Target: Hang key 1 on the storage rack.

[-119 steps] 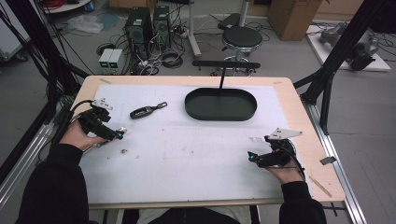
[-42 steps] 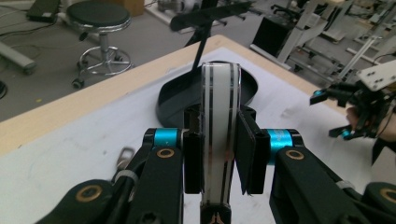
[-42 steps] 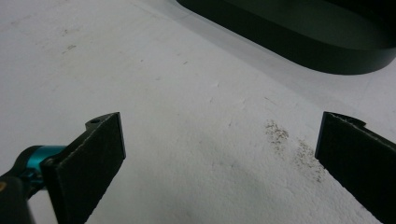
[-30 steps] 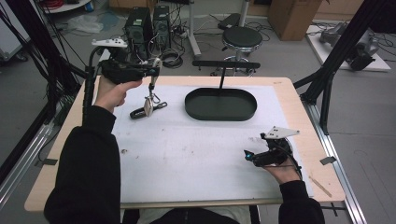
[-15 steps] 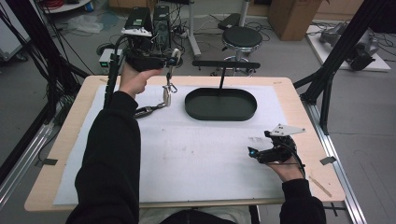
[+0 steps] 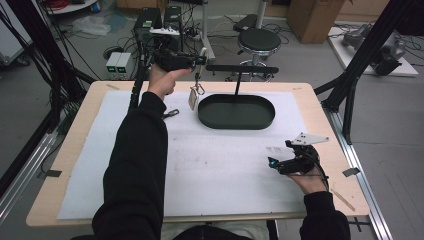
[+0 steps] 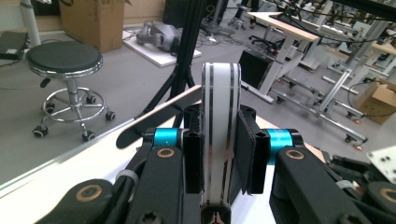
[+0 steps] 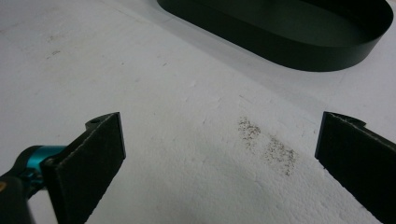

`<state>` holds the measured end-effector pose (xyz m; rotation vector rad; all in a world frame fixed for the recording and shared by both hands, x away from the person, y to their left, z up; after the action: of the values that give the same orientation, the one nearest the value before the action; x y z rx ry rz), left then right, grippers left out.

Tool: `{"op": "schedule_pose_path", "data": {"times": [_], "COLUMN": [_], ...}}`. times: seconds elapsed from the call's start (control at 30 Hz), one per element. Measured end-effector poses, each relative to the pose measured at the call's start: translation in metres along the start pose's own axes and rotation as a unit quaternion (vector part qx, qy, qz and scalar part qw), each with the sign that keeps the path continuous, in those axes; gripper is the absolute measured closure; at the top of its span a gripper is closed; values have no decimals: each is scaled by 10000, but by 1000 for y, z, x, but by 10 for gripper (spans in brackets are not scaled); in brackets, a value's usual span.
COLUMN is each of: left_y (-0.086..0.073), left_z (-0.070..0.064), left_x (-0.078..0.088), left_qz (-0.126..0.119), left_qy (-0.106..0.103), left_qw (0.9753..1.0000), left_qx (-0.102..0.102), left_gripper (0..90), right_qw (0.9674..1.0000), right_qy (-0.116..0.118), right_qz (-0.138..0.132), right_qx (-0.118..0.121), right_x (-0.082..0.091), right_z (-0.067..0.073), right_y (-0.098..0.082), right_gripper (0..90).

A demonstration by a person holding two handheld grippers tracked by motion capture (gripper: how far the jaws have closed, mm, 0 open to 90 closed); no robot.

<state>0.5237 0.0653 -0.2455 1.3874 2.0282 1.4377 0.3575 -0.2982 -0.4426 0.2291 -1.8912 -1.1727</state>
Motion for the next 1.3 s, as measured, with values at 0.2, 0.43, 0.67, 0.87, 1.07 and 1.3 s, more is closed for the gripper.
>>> {"op": "schedule_pose_path", "data": {"times": [0.2,0.43,0.67,0.87,1.07,1.3], "left_y": [7,17,13,16,24,27], "left_z": [0,-7,-4,-2,7,23], "left_x": [-11,-26,-40,-48,-51,-56], "left_qz": [-89,-261,-136,-383,-684,-885], "left_qy": [89,114,94,252,263,461], "left_qw": [9999,9996,9999,9989,9973,9946], "left_qx": [43,-79,-3,-75,74,275], "left_gripper": [744,745,744,745,745,745], "right_qw": [10000,10000,10000,10000,10000,10000], "right_qy": [-1,1,-10,27,-19,-59], "right_qz": [-13,-22,-22,13,46,7], "right_qx": [-10,-31,-2,-33,-31,-70], "right_x": [1,1,1,2,1,5], "right_z": [0,0,1,2,0,-2], "right_y": [0,0,0,-1,-2,-3], "right_gripper": [9,9,9,9,9,9]}}
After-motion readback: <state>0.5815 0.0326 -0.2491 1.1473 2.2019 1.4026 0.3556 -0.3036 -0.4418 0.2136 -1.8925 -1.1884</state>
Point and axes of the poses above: each handheld gripper's, and its own axes: x roughly backward along the jaws, y roughly out of its top, z roughly to its left, the point moved 4 cm from there along -x, roughly forward along the jaws, and after that the axes turned 14 degrees about x, right-handed, at the moved point
